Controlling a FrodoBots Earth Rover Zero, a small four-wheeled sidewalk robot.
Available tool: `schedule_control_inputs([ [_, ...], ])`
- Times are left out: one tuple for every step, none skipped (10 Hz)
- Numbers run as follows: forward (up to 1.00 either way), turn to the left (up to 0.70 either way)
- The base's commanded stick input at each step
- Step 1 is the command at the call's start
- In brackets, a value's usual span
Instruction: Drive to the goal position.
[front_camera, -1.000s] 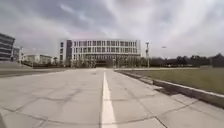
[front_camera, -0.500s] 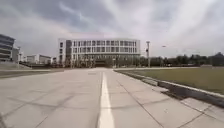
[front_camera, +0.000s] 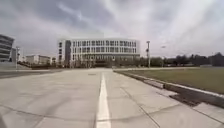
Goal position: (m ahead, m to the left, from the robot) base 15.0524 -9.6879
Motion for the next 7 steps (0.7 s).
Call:
schedule_control_inputs([
  [0.70,0.00],
  [0.70,0.00],
  [0.70,0.00],
  [0.70,0.00],
  [0.70,0.00],
  [0.70,0.00],
  [0.70,0.00],
])
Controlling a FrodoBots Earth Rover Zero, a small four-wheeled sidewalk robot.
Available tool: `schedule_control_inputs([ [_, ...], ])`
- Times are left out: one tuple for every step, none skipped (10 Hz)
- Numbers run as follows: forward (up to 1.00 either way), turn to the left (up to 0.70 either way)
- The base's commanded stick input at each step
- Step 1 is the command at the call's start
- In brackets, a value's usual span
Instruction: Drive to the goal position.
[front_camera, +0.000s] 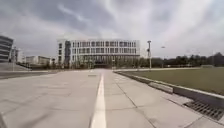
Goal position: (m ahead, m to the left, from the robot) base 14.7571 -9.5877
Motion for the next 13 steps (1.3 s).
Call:
schedule_control_inputs([
  [0.70,0.00],
  [0.70,0.00],
  [0.70,0.00],
  [0.70,0.00],
  [0.70,0.00],
  [0.70,0.00],
  [0.70,0.00],
  [0.70,0.00],
  [0.70,0.00],
  [0.70,0.00],
  [0.70,0.00],
  [0.70,0.00],
  [0.70,0.00],
])
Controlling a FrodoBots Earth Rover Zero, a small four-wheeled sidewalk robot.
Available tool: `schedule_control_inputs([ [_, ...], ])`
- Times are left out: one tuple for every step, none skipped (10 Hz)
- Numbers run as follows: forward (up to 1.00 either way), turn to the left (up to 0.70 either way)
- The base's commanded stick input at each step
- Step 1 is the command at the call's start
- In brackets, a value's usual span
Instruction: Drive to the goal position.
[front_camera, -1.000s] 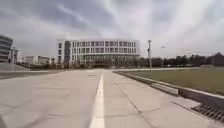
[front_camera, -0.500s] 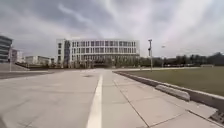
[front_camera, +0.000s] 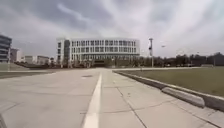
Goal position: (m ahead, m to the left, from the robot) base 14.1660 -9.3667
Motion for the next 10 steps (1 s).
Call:
schedule_control_inputs([
  [0.70,0.00],
  [0.70,0.00],
  [0.70,0.00],
  [0.70,0.00],
  [0.70,0.00],
  [0.70,0.00],
  [0.70,0.00],
  [0.70,0.00],
  [0.70,0.00],
  [0.70,0.00],
])
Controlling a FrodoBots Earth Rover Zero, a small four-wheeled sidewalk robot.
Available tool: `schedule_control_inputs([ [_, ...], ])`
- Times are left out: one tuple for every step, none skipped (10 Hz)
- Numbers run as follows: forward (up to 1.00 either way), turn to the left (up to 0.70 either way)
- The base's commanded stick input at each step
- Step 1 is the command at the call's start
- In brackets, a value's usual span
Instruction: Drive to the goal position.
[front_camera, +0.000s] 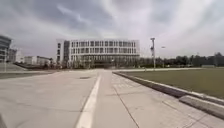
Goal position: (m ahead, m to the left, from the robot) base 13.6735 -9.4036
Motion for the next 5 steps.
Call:
schedule_control_inputs([
  [0.70,0.00],
  [0.70,0.00],
  [0.70,0.00],
  [0.70,0.00],
  [0.70,0.00],
])
